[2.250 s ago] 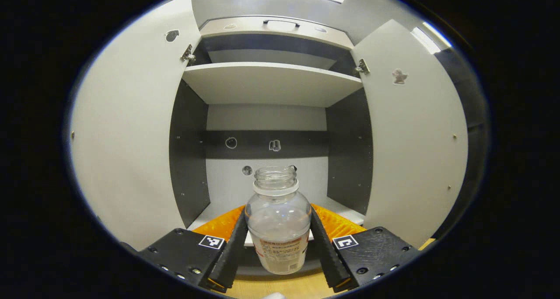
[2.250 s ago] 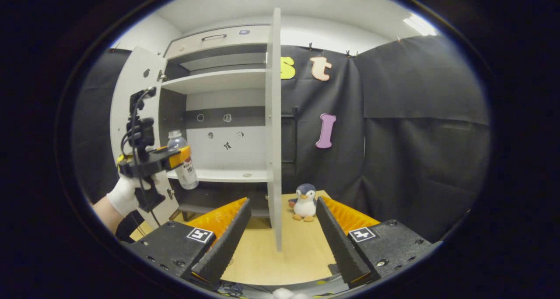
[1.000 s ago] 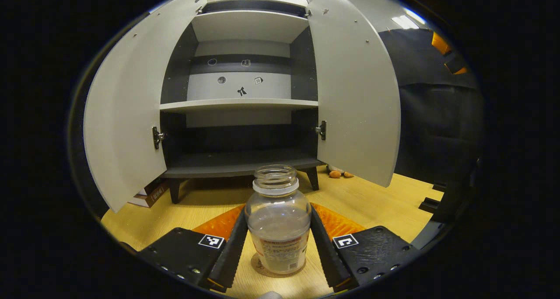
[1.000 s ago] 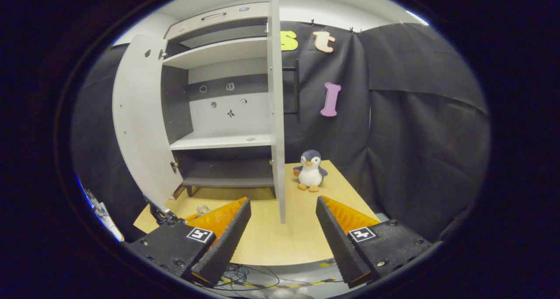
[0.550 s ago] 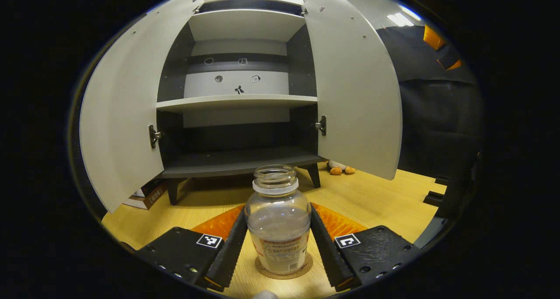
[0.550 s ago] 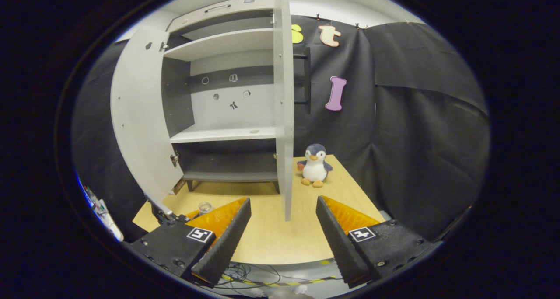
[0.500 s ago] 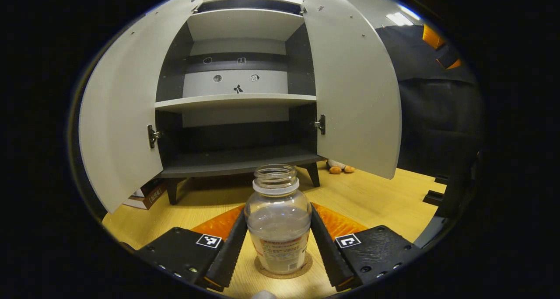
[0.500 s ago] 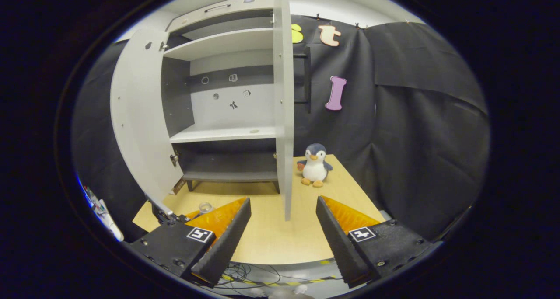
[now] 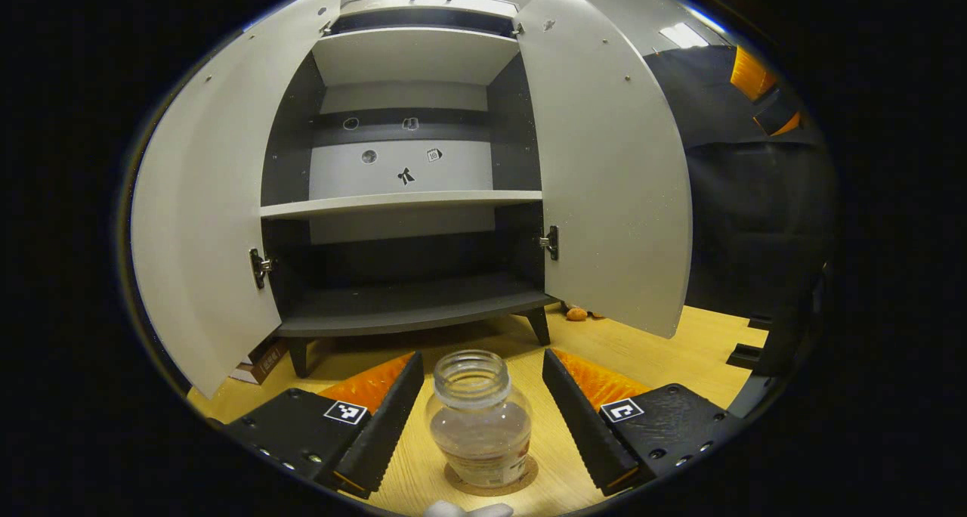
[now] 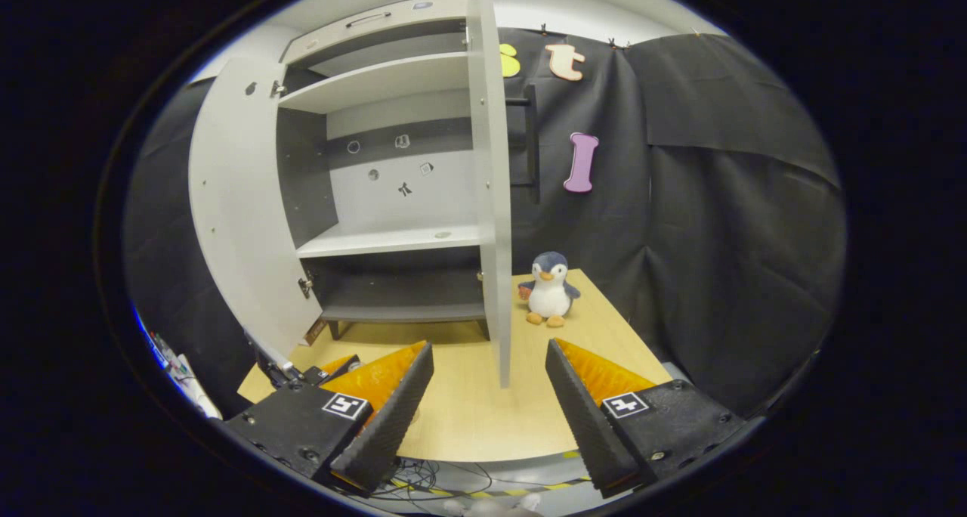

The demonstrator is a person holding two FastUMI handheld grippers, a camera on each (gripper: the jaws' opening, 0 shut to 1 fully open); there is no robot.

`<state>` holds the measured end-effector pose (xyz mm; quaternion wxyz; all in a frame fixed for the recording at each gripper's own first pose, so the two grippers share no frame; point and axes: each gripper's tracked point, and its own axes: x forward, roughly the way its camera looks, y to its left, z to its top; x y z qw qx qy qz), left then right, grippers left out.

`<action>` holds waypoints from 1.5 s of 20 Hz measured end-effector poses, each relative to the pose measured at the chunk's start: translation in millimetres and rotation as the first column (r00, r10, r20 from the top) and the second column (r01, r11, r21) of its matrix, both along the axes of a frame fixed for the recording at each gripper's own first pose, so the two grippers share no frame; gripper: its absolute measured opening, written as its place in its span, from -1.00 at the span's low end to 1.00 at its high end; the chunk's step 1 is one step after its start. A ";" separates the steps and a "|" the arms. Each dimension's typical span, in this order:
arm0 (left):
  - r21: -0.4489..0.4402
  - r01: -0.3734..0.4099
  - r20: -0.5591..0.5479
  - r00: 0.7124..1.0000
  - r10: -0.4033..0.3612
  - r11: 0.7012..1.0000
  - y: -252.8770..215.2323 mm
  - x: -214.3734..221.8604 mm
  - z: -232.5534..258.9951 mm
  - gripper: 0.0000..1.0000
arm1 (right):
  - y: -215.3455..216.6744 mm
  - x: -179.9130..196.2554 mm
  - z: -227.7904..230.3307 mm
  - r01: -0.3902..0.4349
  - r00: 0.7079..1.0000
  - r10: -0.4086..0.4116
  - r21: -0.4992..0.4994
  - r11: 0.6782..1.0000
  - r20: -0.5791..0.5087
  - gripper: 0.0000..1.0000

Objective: Grasp the bottle in the cabinet with the left hand and place it on the coaster, then close the right door with the right hand and the left door with the left hand.

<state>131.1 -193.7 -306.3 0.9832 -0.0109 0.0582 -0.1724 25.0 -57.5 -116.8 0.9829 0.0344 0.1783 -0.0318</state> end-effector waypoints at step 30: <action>-0.028 -0.366 0.093 0.926 0.367 0.930 197.6 -156.1 241.7 0.92 | -81.3 19.0 108.9 0.132 0.942 -0.120 -0.016 0.991 0.314 0.95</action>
